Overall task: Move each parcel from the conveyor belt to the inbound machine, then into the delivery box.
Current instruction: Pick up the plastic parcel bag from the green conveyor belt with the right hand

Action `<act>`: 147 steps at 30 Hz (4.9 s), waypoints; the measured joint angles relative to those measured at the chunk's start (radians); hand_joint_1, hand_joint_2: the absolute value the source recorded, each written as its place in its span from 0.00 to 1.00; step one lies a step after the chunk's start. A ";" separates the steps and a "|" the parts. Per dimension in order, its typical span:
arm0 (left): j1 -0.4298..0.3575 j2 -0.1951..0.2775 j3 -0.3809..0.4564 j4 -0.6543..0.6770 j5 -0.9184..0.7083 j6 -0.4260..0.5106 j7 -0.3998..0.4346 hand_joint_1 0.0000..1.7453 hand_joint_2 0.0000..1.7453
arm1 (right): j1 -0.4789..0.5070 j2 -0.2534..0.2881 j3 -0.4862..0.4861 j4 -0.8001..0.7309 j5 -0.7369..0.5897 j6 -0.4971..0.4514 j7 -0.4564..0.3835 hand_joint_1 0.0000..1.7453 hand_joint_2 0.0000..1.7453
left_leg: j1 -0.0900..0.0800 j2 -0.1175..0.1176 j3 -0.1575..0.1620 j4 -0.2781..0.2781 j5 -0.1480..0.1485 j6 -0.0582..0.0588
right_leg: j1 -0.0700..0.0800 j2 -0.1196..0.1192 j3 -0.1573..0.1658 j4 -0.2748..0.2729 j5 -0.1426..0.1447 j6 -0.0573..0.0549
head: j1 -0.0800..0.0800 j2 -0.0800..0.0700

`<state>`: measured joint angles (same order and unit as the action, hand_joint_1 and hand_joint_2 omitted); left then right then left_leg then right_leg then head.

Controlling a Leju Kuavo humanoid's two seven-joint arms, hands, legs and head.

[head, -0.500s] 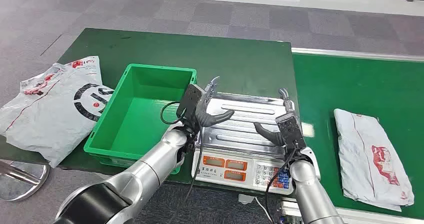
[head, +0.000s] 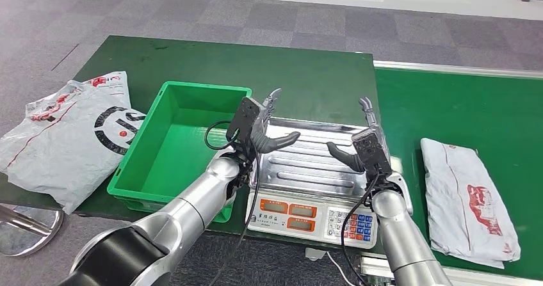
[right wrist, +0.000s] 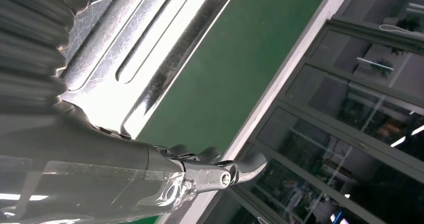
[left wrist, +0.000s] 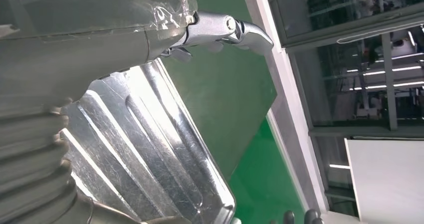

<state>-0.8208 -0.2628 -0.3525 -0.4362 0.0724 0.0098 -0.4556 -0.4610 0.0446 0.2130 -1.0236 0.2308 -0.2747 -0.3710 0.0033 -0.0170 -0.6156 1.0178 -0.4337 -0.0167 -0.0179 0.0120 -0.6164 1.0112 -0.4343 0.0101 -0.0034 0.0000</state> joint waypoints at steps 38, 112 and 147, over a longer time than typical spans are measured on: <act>0.017 -0.021 0.000 0.010 -0.003 0.015 -0.004 0.00 1.00 | -0.058 -0.044 -0.014 0.094 0.065 -0.057 0.006 0.00 1.00 | 0.000 0.000 -0.001 0.000 0.000 0.000 | 0.000 0.000 -0.001 0.000 0.000 0.000 | 0.000 0.000; 0.047 0.027 0.009 -0.008 -0.066 0.074 -0.043 0.00 1.00 | -0.161 -0.266 -0.321 0.640 0.794 0.364 0.320 1.00 1.00 | 0.000 -0.003 0.001 0.003 -0.001 0.004 | 0.000 -0.005 0.005 -0.002 0.000 0.003 | 0.000 0.000; 0.076 0.056 0.034 -0.056 -0.071 0.073 -0.080 0.00 1.00 | 0.101 -0.276 -0.272 -0.153 0.452 -0.166 0.205 1.00 1.00 | -0.001 -0.004 -0.004 0.003 -0.002 0.004 | 0.000 -0.005 0.000 -0.002 -0.001 0.004 | 0.000 0.000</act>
<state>-0.7443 -0.2064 -0.3182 -0.4922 0.0012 0.0833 -0.5355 -0.3600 -0.2312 -0.0591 -1.1771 0.6832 -0.4402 -0.1663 0.0028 -0.0209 -0.6197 1.0204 -0.4354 -0.0127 -0.0184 0.0069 -0.6164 1.0096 -0.4355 0.0136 -0.0034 0.0000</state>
